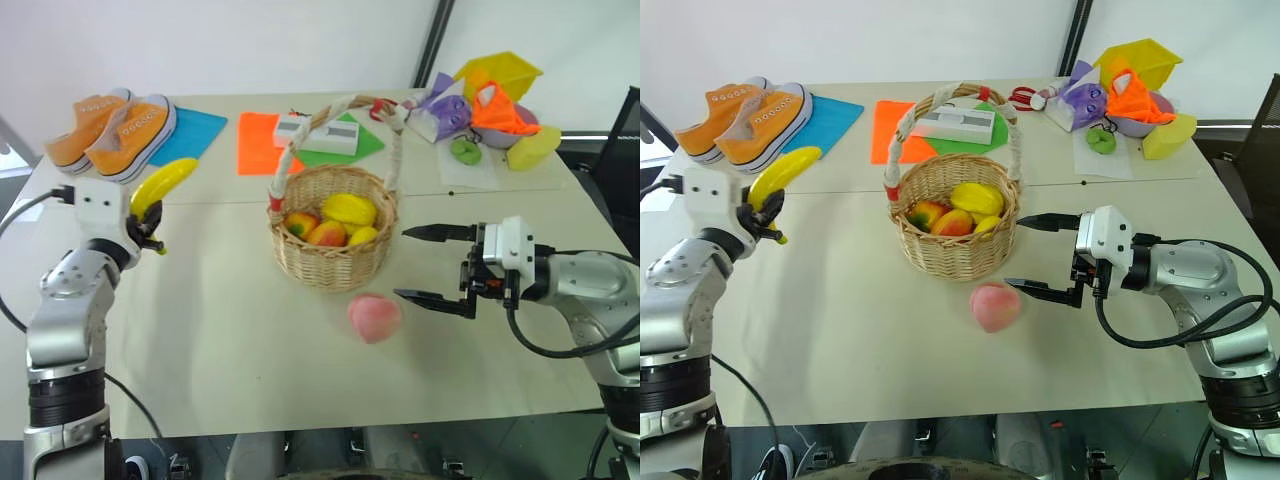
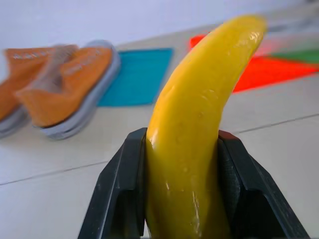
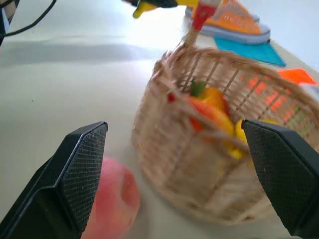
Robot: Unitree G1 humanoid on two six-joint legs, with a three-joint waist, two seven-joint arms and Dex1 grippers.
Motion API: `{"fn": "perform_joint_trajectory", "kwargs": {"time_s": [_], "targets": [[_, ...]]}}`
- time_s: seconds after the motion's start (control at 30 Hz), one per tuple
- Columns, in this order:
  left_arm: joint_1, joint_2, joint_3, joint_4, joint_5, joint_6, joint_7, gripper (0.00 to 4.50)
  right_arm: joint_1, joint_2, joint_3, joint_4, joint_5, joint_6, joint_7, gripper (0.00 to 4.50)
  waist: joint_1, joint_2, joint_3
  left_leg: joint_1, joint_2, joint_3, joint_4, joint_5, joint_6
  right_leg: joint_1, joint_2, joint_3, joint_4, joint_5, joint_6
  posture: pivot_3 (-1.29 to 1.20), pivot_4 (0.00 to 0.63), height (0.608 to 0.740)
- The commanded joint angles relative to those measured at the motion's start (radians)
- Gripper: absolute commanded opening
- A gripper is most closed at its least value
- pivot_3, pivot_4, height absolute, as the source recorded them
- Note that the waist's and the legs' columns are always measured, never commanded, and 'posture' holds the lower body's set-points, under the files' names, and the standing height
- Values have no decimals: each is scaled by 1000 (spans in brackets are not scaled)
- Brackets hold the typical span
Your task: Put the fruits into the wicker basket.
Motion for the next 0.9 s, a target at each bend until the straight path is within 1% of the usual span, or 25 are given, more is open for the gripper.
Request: {"fn": "perform_joint_trajectory", "kwargs": {"time_s": [0.03, 0.1, 0.2, 0.27, 0.4, 0.5, 0.57, 0.77, 0.87, 0.9], "targets": [[-23, 25, -43, -59, -60, -27, -90, 1277, -30, 8, -20, -5, 30, 7, 0, 4500, -3, 0, 0, -1, -1, 0, 0, 0, 0, 0, -1, 0, -1, 0, 0, 0, 150, 740], [-67, 36, -90, -24, -40, -31, -103, 1277, -37, 14, -10, -4, 23, 7, -2, 4500, -5, 0, 0, -1, -1, 0, 0, 0, 0, 0, -1, 0, -1, 0, 0, 0, 150, 740], [-116, 69, -187, 36, 24, -102, -168, 1277, -44, 23, 1, -5, 16, 12, -7, 4500, -7, 0, 0, 0, -1, 0, 0, 0, 0, 0, -1, 0, 0, 1, 2, 0, 150, 740], [-157, 71, -211, 99, 40, -108, -170, 1277, -48, 29, 4, -8, 14, 14, -13, 4500, -9, 0, 0, 0, -1, 0, 0, 0, 0, 0, 0, 0, 0, 1, 2, 0, 150, 740], [-254, 82, -298, 239, 113, -214, -234, 1277, -42, 37, -1, -19, 13, 26, -32, 4500, -6, 0, 0, 0, -1, 0, 0, 0, 0, -1, 0, -1, 1, 1, 2, 0, 150, 740], [-339, 58, -323, 334, 137, -269, -244, 1277, -37, 42, 4, -25, 4, 24, -40, 4500, -5, 0, 0, -1, -1, 0, 0, 0, 1, -1, 1, -1, 0, 3, 4, 0, 150, 740], [-381, 43, -323, 373, 130, -272, -248, 1277, -36, 44, 4, -33, 4, 26, -48, 4500, -5, 0, 0, -2, -1, 0, 1, 0, 1, -1, 1, -1, 0, 3, 5, 0, 150, 740], [-389, 37, -329, 416, 136, -314, -281, 1277, -27, 40, -7, -44, 6, 36, -70, 4500, -10, 0, 0, -2, -1, 0, 1, 0, 1, -2, 3, -1, 1, 3, 6, 0, 150, 740], [-430, 32, -376, 469, 179, -400, -330, 1277, -36, 45, -1, -42, 8, 40, -76, 4500, -6, 0, 0, -2, 0, 0, 1, 0, 1, -2, 4, -1, 2, 3, 6, 0, 150, 740], [-465, 25, -399, 515, 204, -439, -344, 1277, -41, 49, 4, -37, 7, 39, -77, 4500, -4, 0, 0, -2, -1, 0, 2, 0, 1, -2, 4, -1, 1, 3, 6, 0, 150, 740]]}}
